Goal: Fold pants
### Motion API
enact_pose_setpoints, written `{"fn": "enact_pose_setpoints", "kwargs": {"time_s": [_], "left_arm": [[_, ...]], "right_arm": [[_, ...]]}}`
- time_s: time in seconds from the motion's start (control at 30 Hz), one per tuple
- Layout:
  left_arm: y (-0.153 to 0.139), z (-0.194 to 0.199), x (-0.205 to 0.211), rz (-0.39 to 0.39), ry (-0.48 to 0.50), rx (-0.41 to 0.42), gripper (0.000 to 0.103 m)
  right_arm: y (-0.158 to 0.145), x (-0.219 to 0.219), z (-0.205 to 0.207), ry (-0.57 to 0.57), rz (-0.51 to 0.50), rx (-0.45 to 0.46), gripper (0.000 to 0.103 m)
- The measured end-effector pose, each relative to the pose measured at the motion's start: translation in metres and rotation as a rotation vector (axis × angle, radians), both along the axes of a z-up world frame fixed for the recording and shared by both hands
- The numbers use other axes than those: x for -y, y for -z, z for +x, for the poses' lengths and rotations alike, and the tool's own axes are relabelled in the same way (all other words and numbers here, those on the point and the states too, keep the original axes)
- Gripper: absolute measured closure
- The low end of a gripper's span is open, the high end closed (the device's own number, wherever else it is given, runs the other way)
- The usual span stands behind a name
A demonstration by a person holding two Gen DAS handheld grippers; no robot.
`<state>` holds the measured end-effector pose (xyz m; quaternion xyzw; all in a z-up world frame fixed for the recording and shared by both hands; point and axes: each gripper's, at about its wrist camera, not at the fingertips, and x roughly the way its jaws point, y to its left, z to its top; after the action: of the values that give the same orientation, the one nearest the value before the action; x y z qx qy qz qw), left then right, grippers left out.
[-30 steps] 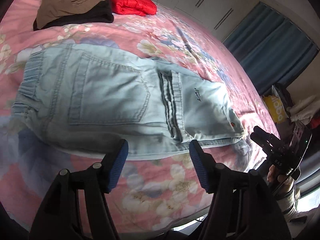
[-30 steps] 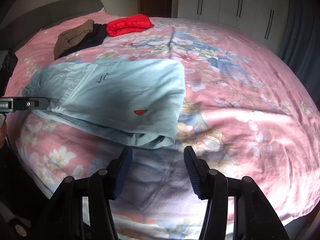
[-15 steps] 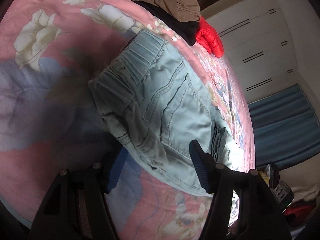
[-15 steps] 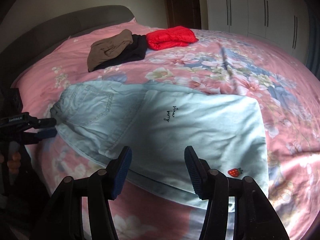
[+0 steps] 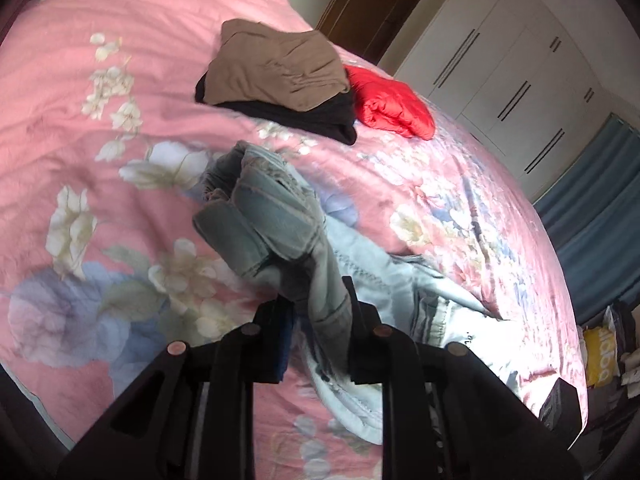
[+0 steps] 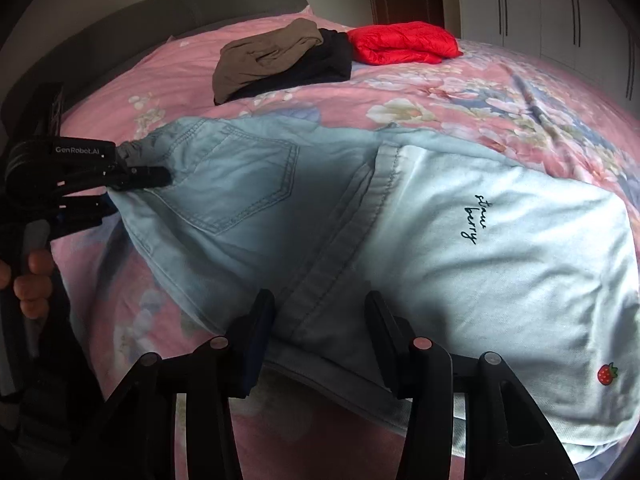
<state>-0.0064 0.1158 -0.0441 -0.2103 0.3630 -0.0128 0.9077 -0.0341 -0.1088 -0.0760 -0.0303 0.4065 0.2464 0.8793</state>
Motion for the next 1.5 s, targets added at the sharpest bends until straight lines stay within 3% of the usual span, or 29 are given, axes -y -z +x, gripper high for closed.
{"fn": "enact_pose_setpoints", "kwargs": {"time_s": [0.2, 0.37, 0.5, 0.67, 0.73, 0.8, 0.87, 0.97, 1.33, 1.4, 1.5], "left_arm": [[-0.044, 0.003, 0.063, 0.098, 0.195, 0.143, 0.083], [-0.043, 0.007, 0.129, 0.161, 0.408, 0.154, 0.083], [-0.018, 0.009, 0.176, 0.203, 0.548, 0.105, 0.079], [0.026, 0.012, 0.222, 0.316, 0.680, -0.007, 0.075], [0.034, 0.004, 0.235, 0.377, 0.706, -0.014, 0.070], [0.035, 0.000, 0.238, 0.376, 0.731, -0.014, 0.047], [0.034, -0.003, 0.238, 0.364, 0.741, 0.000, 0.041], [0.033, -0.009, 0.237, 0.381, 0.737, 0.018, 0.041], [0.023, -0.017, 0.202, 0.321, 0.680, 0.020, 0.041], [0.021, -0.018, 0.190, 0.295, 0.660, 0.019, 0.041], [0.017, -0.016, 0.167, 0.255, 0.606, 0.010, 0.041]], "right_arm": [[-0.010, 0.023, 0.002, 0.029, 0.139, -0.056, 0.053], [-0.019, 0.079, 0.001, 0.152, 0.325, -0.080, 0.049], [-0.015, 0.140, 0.002, 0.255, 0.580, -0.125, 0.045], [0.005, 0.197, 0.000, 0.301, 1.014, -0.197, 0.043], [0.010, 0.203, 0.003, 0.301, 1.094, -0.225, 0.039], [0.013, 0.205, 0.006, 0.312, 1.131, -0.252, 0.038], [0.012, 0.203, 0.009, 0.322, 1.133, -0.265, 0.036], [0.006, 0.198, 0.013, 0.341, 1.046, -0.283, 0.036], [-0.008, 0.174, 0.035, 0.387, 0.789, -0.324, 0.036], [-0.011, 0.168, 0.038, 0.402, 0.721, -0.306, 0.041], [-0.012, 0.159, 0.036, 0.423, 0.528, -0.235, 0.064]]}}
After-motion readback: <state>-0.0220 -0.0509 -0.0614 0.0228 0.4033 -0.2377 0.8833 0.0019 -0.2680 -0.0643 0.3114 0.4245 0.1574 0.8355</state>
